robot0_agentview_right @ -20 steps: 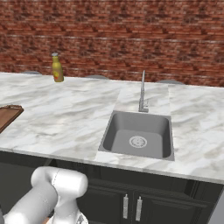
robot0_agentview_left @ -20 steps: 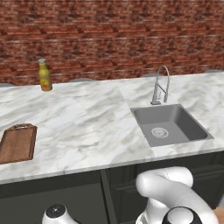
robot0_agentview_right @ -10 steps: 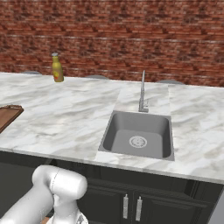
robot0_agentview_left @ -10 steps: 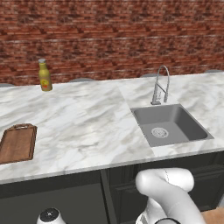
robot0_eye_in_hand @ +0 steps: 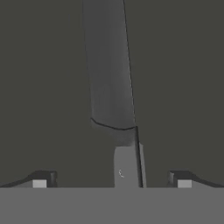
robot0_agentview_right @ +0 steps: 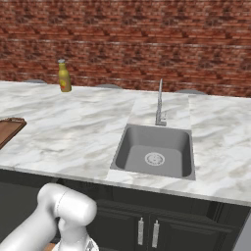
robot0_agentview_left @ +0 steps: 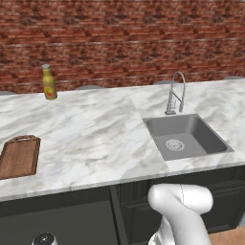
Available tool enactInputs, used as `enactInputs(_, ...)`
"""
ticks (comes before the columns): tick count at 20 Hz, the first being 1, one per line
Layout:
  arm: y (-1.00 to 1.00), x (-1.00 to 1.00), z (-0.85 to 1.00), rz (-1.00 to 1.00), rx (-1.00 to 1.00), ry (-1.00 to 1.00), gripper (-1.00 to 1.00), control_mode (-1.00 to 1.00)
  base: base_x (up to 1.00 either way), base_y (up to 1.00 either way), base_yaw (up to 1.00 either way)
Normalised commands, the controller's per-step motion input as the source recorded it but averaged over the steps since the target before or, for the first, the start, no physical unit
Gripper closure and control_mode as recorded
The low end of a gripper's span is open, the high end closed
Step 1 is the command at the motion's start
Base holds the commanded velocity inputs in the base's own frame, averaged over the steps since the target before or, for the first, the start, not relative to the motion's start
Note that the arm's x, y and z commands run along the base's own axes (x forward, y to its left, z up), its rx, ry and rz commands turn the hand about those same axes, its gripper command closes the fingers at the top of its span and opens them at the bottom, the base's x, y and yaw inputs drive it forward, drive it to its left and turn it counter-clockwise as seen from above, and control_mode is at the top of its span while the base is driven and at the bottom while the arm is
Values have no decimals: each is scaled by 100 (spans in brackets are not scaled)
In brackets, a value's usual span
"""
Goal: Open the drawer on the left and place the cutting tools on the cutting board.
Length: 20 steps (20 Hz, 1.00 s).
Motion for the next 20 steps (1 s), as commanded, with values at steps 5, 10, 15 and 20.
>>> enactInputs(5, 4, -6, -29, 0, -6, 0, -100, -100, 0, 0, 0)
enactInputs(10, 0, -20, -33, 0, -8, 0, -100, -100, 0, 0, 0)
enactInputs(15, 0, -45, -26, 0, -6, 0, 100, -100, 0, 0, 0)
enactInputs(20, -19, -22, 2, 0, 0, 0, 100, -100, 0, 0, 0)
